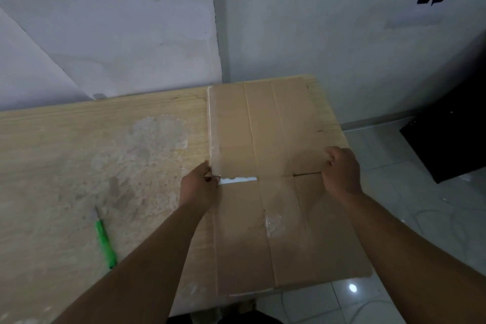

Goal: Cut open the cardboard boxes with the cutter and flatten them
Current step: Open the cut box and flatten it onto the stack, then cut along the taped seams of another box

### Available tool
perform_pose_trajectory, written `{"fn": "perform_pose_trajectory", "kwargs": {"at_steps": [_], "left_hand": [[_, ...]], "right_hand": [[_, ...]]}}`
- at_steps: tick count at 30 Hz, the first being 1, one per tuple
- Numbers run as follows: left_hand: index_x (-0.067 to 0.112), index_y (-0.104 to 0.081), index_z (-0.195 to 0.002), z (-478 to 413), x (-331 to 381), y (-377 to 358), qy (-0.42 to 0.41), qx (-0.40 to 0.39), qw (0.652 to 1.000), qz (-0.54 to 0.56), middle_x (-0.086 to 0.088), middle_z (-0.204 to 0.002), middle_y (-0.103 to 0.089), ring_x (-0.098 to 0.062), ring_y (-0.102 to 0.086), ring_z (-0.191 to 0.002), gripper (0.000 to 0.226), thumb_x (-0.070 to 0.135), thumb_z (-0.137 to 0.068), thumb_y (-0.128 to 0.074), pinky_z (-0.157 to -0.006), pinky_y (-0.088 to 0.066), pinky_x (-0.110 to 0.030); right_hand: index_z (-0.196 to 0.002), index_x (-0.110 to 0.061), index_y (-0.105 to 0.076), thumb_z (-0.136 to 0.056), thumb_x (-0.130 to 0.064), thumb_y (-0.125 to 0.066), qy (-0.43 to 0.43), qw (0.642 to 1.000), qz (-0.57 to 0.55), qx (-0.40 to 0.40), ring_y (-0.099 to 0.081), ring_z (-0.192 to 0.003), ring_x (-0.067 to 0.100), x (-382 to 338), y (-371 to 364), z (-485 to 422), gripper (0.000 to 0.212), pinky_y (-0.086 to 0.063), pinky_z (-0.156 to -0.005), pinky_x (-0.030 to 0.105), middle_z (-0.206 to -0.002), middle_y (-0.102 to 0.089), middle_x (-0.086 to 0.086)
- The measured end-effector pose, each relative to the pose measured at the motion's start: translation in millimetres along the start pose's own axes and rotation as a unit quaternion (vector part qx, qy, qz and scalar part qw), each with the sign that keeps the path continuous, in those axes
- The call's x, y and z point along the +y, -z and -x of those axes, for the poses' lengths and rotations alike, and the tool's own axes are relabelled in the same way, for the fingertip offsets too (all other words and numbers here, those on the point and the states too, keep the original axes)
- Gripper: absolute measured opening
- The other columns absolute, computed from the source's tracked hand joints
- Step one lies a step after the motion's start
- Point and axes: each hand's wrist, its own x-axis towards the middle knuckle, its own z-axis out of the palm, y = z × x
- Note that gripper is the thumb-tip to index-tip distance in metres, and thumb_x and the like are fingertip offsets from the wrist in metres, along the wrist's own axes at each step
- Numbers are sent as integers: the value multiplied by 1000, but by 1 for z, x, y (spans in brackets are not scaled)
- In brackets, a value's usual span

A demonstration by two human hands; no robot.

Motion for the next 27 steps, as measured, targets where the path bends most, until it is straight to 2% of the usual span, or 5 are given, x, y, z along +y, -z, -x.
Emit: {"fn": "perform_pose_trajectory", "kwargs": {"at_steps": [6, 10, 14, 19, 27], "left_hand": [[11, -61, -137, 10, -22, 26, -45, -10, 998, -34, -4, -127, -67, -13, -62, -97, 38, 15, -100, -65, -65, -47, -18], [14, -68, -123, 14, -48, 68, -62, -11, 997, -53, 3, -106, -69, -4, -62, -85, 24, 24, -100, -66, -63, -44, -11], [18, -71, -112, 17, -78, 122, -50, 5, 997, -51, 4, -92, -71, -11, -66, -82, 15, 25, -101, -63, -63, -48, -23], [23, -70, -100, 14, -128, 201, -37, 42, 998, -29, 2, -86, -73, -18, -71, -81, 8, 20, -99, -63, -77, -59, -37], [22, -71, -95, -20, -245, 366, -73, 57, 994, -51, 4, -81, -71, -15, -67, -75, 11, 25, -100, -62, -70, -56, -36]], "right_hand": [[-106, -4, -71, -84, 9, -57, 122, 992, -24, -16, -64, -91, 34, -39, -31, 36, 29, -46, -80, 33, -99, -66, 15], [-111, -6, -71, -80, 9, -56, 150, 985, -31, -77, -63, -92, 31, -87, -59, 64, 37, -47, -82, 34, -100, -65, 14], [-116, -8, -70, -81, 7, -53, 198, 966, -25, -166, -62, -95, 32, -156, -90, 97, 42, -48, -84, 36, -100, -64, 14], [-101, -13, -72, -86, -11, -50, 265, 939, -25, -219, -64, -90, 32, -250, -137, 143, 27, -53, -79, 40, -98, -67, 11], [-81, -14, -64, -94, -21, -59, 320, 913, -21, -253, -57, -80, 24, -444, -247, 241, 16, -49, -74, 37, -86, -60, 5]]}}
